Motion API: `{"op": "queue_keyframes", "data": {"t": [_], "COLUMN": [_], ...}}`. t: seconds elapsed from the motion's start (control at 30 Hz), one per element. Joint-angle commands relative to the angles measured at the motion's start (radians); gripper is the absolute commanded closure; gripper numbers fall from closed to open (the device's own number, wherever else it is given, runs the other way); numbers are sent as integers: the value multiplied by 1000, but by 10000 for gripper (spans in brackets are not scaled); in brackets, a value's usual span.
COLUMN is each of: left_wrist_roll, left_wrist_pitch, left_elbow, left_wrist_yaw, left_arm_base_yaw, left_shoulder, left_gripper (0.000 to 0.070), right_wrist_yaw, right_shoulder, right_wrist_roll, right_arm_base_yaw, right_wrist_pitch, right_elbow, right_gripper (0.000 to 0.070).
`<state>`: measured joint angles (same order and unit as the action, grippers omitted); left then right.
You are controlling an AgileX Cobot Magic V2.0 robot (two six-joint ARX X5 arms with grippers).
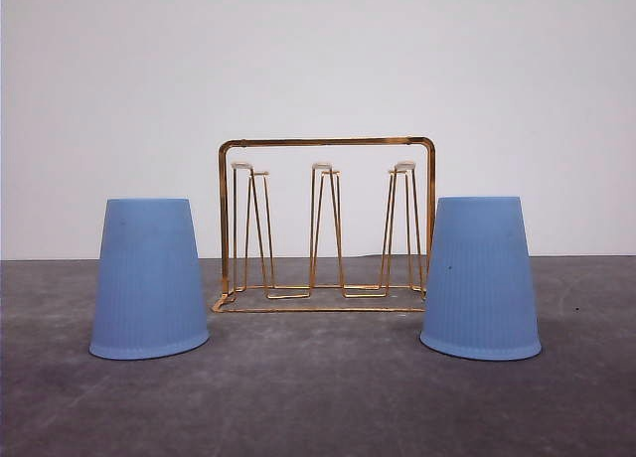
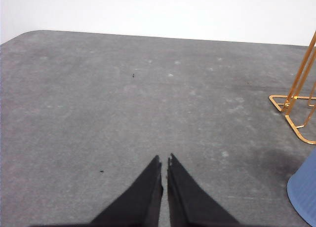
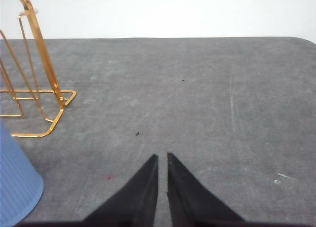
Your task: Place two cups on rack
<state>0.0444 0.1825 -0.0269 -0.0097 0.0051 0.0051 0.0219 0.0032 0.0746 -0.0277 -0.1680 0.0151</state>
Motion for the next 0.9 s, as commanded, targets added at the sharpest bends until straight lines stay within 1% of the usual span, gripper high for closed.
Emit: {"op": "queue_keyframes", "data": {"t": [0.0,0.07,0.13,0.17,0.23,0.27,0.3,0.37,0.4,0.43,0.5,0.57,0.6,0.77,0.87], "left_wrist_roll": [0,30,97,142,259,309,353,438,471,491,490,490,482,398,313], "left_wrist_pitch": [-5,-5,-6,-9,-30,-49,-73,-94,-93,-79,-5,108,179,484,607], "left_elbow": [14,14,14,14,14,13,10,-16,-37,-65,-140,-233,-288,-523,-624], "left_wrist_yaw": [3,3,7,8,9,9,9,10,10,10,10,10,10,19,78], "left_arm_base_yaw": [0,0,0,0,0,0,0,0,0,0,0,0,0,0,0], "left_shoulder": [0,0,0,0,0,0,0,0,0,0,7,30,50,190,285], "left_gripper": [700,700,700,700,700,700,700,700,697,697,696,696,696,697,697], "right_wrist_yaw": [-4,-3,-5,-3,-1,0,-2,-46,-80,-105,-128,-117,-95,4,53], "right_shoulder": [0,0,0,0,0,0,0,1,2,2,9,21,35,121,183], "right_wrist_roll": [-4,-3,-3,2,69,105,153,241,264,268,255,242,229,187,139], "right_arm_base_yaw": [-2,-2,-2,-2,-2,-2,-2,-1,-1,-1,-1,-1,-1,-1,-1], "right_wrist_pitch": [11,12,28,44,79,102,120,81,37,-12,-105,-171,-207,-385,-472], "right_elbow": [-3,-3,-3,-3,1,6,17,65,96,131,210,280,323,489,556], "right_gripper": [670,670,670,670,675,697,696,696,696,696,696,696,696,696,696]}}
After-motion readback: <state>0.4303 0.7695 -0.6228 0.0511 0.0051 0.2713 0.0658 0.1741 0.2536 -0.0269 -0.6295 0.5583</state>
